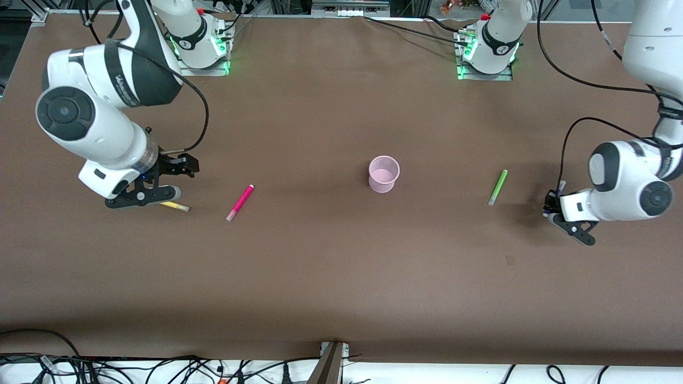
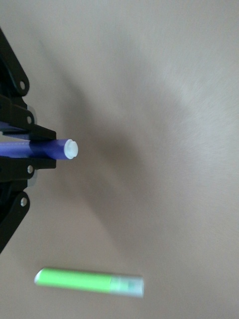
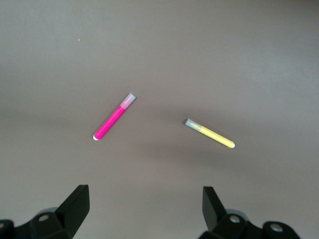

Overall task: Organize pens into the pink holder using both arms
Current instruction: 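Lift the blue marker while the right gripper reaches the pink marker, then carry the blue marker to the holder while the right gripper grasps pink, then drop the blue marker into the holder while the right gripper lifts pink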

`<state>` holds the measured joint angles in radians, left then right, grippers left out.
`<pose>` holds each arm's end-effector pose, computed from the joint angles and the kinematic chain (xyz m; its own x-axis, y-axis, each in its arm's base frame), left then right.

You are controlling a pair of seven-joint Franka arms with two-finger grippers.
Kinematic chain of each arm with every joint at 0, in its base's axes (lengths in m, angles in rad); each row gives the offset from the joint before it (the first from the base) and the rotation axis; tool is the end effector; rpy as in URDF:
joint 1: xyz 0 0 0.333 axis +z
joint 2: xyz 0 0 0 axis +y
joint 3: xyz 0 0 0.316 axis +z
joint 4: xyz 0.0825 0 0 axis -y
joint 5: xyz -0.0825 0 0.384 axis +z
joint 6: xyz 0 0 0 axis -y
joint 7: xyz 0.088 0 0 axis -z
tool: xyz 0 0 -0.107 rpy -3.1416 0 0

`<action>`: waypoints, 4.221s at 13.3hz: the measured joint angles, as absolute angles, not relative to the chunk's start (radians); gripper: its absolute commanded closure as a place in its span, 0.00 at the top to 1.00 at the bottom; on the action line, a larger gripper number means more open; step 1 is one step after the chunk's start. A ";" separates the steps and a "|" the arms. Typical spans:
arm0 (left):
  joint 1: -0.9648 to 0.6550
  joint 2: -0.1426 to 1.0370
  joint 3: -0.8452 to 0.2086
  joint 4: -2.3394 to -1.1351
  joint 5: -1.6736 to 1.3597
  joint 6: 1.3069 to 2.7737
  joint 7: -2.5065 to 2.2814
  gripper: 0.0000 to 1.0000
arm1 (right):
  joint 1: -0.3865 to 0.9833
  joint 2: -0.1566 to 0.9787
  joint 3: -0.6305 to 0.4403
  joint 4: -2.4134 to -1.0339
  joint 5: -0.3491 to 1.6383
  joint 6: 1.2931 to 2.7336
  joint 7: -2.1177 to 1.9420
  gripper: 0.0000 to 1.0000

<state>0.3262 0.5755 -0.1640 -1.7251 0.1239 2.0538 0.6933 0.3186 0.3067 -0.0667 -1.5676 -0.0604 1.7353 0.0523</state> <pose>0.6315 0.1184 0.2375 0.8111 -0.5554 -0.1833 -0.5360 -0.8313 0.1470 0.6176 0.1579 0.4558 0.9693 0.2062 -0.1341 0.2185 -0.9721 0.0848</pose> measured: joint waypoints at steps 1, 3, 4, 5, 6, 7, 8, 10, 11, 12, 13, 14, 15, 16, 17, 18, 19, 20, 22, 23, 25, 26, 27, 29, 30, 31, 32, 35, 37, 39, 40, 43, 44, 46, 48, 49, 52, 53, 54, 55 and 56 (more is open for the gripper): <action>0.326 0.567 -0.172 -1.672 0.121 1.987 0.693 0.00 | 0.319 0.316 -0.067 -1.568 -0.051 1.741 0.050 1.00; 0.326 0.555 -0.206 -1.569 0.113 1.854 0.695 0.00 | 0.320 0.323 -0.067 -1.571 -0.006 1.757 0.048 1.00; 0.326 0.553 -0.241 -1.528 0.110 1.787 0.697 0.00 | 0.319 0.324 -0.070 -1.583 0.026 1.765 0.047 1.00; 0.327 0.552 -0.292 -1.495 0.107 1.727 0.698 0.00 | 0.319 0.324 -0.073 -1.609 0.064 1.794 0.047 1.00; 0.326 0.552 -0.355 -1.475 0.100 1.690 0.698 0.00 | 0.318 0.324 -0.075 -1.649 0.090 1.841 0.056 1.00; 0.323 0.551 -0.424 -1.463 0.083 1.674 0.694 0.00 | 0.319 0.325 -0.075 -1.695 0.101 1.888 0.083 1.00; 0.316 0.550 -0.482 -1.459 0.048 1.669 0.687 0.00 | 0.320 0.329 -0.074 -1.734 0.105 1.921 0.114 0.99; 0.296 0.552 -0.519 -1.460 -0.119 1.670 0.681 0.00 | 0.327 0.335 -0.072 -1.772 0.108 1.945 0.198 0.98; 0.292 0.560 -0.520 -1.461 -0.226 1.676 0.684 0.00 | 0.335 0.336 -0.071 -1.778 0.109 1.946 0.268 0.98; 0.291 0.572 -0.521 -1.462 -0.317 1.691 0.690 0.00 | 0.347 0.338 -0.070 -1.781 0.110 1.946 0.354 0.98; 0.286 0.585 -0.522 -1.462 -0.390 1.713 0.697 0.00 | 0.364 0.346 -0.068 -1.782 0.111 1.947 0.446 0.97; 0.272 0.595 -0.524 -1.463 -0.438 1.734 0.703 0.00 | 0.383 0.359 -0.066 -1.783 0.113 1.953 0.521 0.98; 0.245 0.604 -0.526 -1.463 -0.462 1.749 0.706 0.00 | 0.401 0.380 -0.065 -1.784 0.119 1.978 0.576 0.98; 0.205 0.610 -0.528 -1.463 -0.474 1.772 0.706 0.00 | 0.417 0.409 -0.065 -1.786 0.129 2.021 0.609 0.97; 0.162 0.614 -0.529 -1.464 -0.479 1.808 0.706 0.00 | 0.425 0.444 -0.065 -1.789 0.146 2.073 0.625 0.98; 0.120 0.616 -0.530 -1.465 -0.479 1.842 0.707 0.00 | 0.429 0.481 -0.065 -1.790 0.167 2.119 0.629 0.98; 0.084 0.616 -0.531 -1.468 -0.479 1.874 0.724 0.00 | 0.429 0.517 -0.066 -1.791 0.181 2.152 0.629 0.96; 0.058 0.616 -0.531 -1.475 -0.479 1.906 0.763 0.00 | 0.429 0.545 -0.067 -1.791 0.188 2.170 0.629 0.94; 0.042 0.616 -0.531 -1.520 -0.479 2.000 0.893 0.00 | 0.429 0.574 -0.068 -1.791 0.204 2.182 0.629 0.89; 0.044 0.617 -0.538 -1.554 -0.479 2.060 0.950 0.00 | 0.429 0.581 -0.069 -1.790 0.217 2.185 0.629 0.86; 0.051 0.620 -0.586 -1.641 -0.479 2.211 1.001 0.00 | 0.429 0.589 -0.070 -1.791 0.227 2.190 0.630 0.79; 0.053 0.620 -0.620 -1.687 -0.479 2.284 1.007 0.00 | 0.428 0.594 -0.070 -1.791 0.227 2.192 0.630 0.76; 0.054 0.617 -0.650 -1.725 -0.479 2.338 1.008 0.00 | 0.427 0.599 -0.071 -1.791 0.227 2.193 0.630 0.75; 0.064 0.604 -0.683 -1.775 -0.479 2.373 1.008 0.00 | 0.427 0.613 -0.071 -1.794 0.228 2.193 0.630 0.72; 0.072 0.594 -0.687 -1.793 -0.479 2.376 1.009 0.00 | 0.427 0.618 -0.071 -1.796 0.228 2.194 0.630 0.69; 0.081 0.586 -0.689 -1.810 -0.479 2.383 1.011 0.00 | 0.427 0.622 -0.071 -1.798 0.228 2.194 0.630 0.65; 0.087 0.581 -0.689 -1.826 -0.479 2.400 1.025 0.00 | 0.427 0.623 -0.071 -1.802 0.228 2.194 0.630 0.61; 0.094 0.578 -0.696 -1.859 -0.479 2.443 1.071 1.00 | 0.426 0.623 -0.071 -1.823 0.228 2.195 0.630 0.45; 0.094 0.577 -0.702 -1.863 -0.479 2.451 1.075 1.00 | 0.426 0.623 -0.071 -1.831 0.228 2.201 0.630 0.39; 0.095 0.572 -0.709 -1.863 -0.479 2.451 1.076 1.00 | 0.425 0.623 -0.071 -1.831 0.228 2.206 0.630 0.34; 0.098 0.569 -0.716 -1.863 -0.479 2.451 1.076 1.00 | 0.425 0.623 -0.071 -1.831 0.228 2.209 0.630 0.29; 0.117 0.520 -0.743 -1.852 -0.480 2.399 1.031 1.00 | 0.425 0.622 -0.071 -1.832 0.232 2.215 0.630 0.10; 0.134 0.502 -0.744 -1.837 -0.480 2.335 0.999 1.00 | 0.425 0.622 -0.071 -1.832 0.237 2.215 0.630 0.06; 0.197 0.477 -0.744 -1.799 -0.480 2.204 0.964 1.00 | 0.424 0.622 -0.071 -1.832 0.245 2.217 0.630 0.00; 0.273 0.472 -0.743 -1.765 -0.480 2.110 0.943 1.00 | 0.425 0.621 -0.071 -1.831 0.254 2.219 0.630 0.00; 0.303 0.472 -0.740 -1.745 -0.480 2.066 0.930 1.00 | 0.425 0.621 -0.071 -1.829 0.270 2.219 0.629 0.00; 0.343 0.472 -0.699 -1.679 -0.466 1.987 0.876 1.00 | 0.428 0.617 -0.069 -1.787 0.347 2.164 0.627 0.00; 0.346 0.472 -0.683 -1.644 -0.435 1.951 0.834 1.00 | 0.429 0.616 -0.069 -1.756 0.384 2.120 0.629 0.00; 0.347 0.472 -0.674 -1.592 -0.392 1.894 0.780 1.00 | 0.430 0.615 -0.069 -1.719 0.428 2.072 0.636 0.00; 0.347 0.471 -0.669 -1.535 -0.349 1.824 0.733 1.00 | 0.430 0.613 -0.068 -1.684 0.471 2.028 0.660 0.00; 0.347 0.470 -0.667 -1.488 -0.306 1.765 0.693 1.00 | 0.431 0.612 -0.066 -1.654 0.512 1.994 0.695 0.00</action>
<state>0.3471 0.4705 -0.6672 -1.4877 -0.3056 1.7648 0.6931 0.4307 0.6120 -0.0660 -1.6536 0.5119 1.9938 0.6951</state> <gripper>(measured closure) 0.000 0.824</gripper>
